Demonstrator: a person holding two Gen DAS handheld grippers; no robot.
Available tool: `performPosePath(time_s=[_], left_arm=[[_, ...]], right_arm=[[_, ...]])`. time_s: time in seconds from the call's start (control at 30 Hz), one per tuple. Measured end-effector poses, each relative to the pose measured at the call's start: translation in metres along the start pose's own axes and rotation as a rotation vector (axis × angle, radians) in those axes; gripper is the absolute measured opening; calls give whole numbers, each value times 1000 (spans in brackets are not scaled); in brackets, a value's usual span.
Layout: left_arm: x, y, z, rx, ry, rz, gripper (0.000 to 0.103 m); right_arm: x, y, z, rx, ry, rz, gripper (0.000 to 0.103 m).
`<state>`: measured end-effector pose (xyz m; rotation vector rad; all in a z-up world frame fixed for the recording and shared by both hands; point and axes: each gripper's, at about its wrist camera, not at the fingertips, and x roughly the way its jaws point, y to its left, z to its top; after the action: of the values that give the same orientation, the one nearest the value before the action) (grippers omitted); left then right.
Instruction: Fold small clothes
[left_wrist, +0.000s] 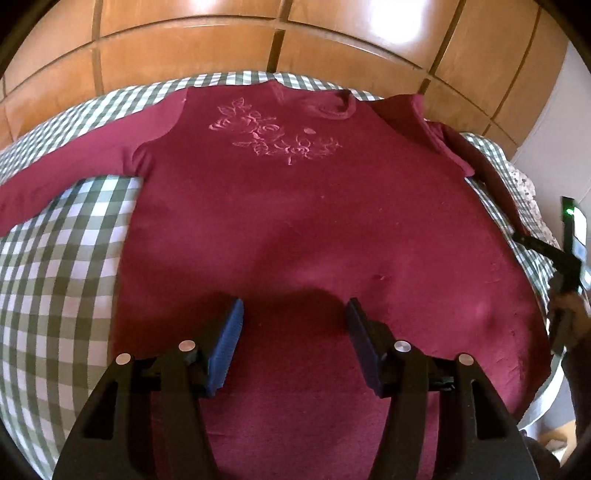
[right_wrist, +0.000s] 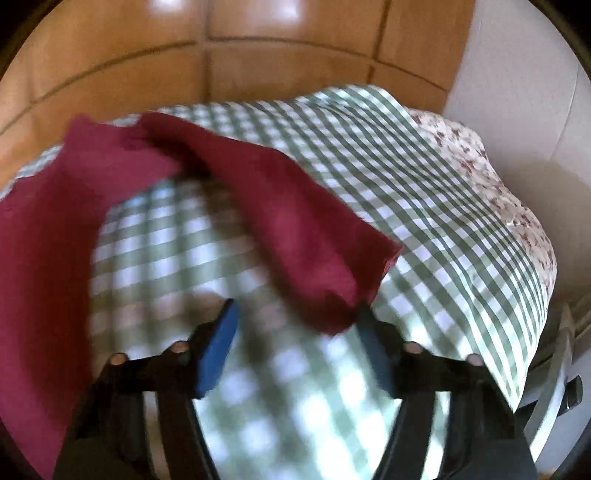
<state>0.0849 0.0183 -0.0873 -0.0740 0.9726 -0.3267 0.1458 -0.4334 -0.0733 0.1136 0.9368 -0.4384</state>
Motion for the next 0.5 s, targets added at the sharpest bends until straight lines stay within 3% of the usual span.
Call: performPosePath(time_s=[0.03,0.07,0.1,0.17,0.3,0.4,0.5], left_arm=[[2,0,-1,0,-2,-2,58],[3,0,-2,-1,-4,-2,58],[4,-1,-2,-2,-5,-2,60],[3,-2,-2,-5,-5,-8,64],[7,-7,0,2,-7,2,69],[8,-6,0,-4,-9,3,71],[8,-5,1,-16,-9,3,71]], right_arm=[[5,-4,3,15,3,-3,37],[9,-10,6,39,9,-10,9],[9,-17,10,59,23,-14,5],[-1,-32,21,109,6,19,5],[-51,-62,47,116,-121,2,5],[-77,-85,69,126,-187,-50,5],[-71,-108,98,125,-206,-143,5]])
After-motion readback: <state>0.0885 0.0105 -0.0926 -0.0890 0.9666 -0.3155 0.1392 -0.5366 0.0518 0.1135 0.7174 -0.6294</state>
